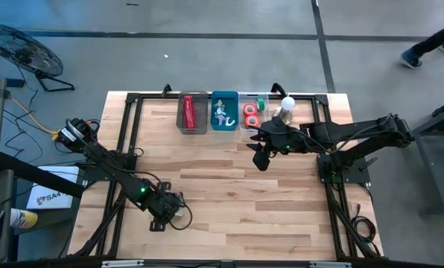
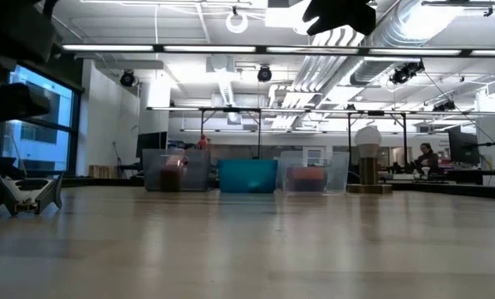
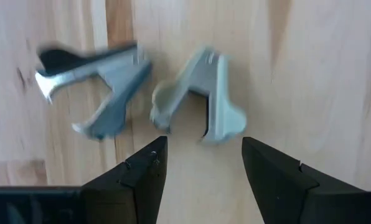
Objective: Pick and place Stapler, Stapler remover, tape
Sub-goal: Put the gray staple remover into the blue bin
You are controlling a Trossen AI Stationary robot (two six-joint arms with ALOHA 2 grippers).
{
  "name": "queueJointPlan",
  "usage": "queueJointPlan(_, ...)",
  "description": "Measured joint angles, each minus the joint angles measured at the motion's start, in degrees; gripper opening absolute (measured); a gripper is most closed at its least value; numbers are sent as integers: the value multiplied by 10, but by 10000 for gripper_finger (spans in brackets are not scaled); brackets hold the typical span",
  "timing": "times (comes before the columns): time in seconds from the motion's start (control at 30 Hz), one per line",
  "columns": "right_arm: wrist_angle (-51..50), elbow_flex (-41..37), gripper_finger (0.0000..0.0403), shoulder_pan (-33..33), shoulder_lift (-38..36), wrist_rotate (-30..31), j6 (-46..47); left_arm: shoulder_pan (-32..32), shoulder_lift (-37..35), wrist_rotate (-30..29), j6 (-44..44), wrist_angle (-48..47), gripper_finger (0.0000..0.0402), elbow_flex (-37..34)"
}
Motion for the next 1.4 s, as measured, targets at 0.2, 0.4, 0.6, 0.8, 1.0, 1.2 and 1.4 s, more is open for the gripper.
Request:
queueJointPlan(0.2, 0, 0, 135, 0, 0, 0, 0, 0, 0, -22, -16, -10, 202, 18)
queueJointPlan(0.4, 0, 0, 135, 0, 0, 0, 0, 0, 0, 9, 33, 13, 202, 33)
queueJointPlan(0.6, 0, 0, 135, 0, 0, 0, 0, 0, 0, -5, 113, 15, 202, 43)
queueJointPlan(0.8, 0, 0, 135, 0, 0, 0, 0, 0, 16, 7, 156, 13, 202, 44)
queueJointPlan(1.0, -3, 0, 135, 0, 0, 0, 0, 0, 54, 32, 180, 20, 202, 45)
queueJointPlan(1.2, -5, 0, 135, 0, 0, -7, 0, 0, 58, -17, 180, -4, 202, 57)
queueJointPlan(1.4, -5, 0, 135, 0, 0, -8, 0, 0, 57, -31, 182, -50, 211, 84)
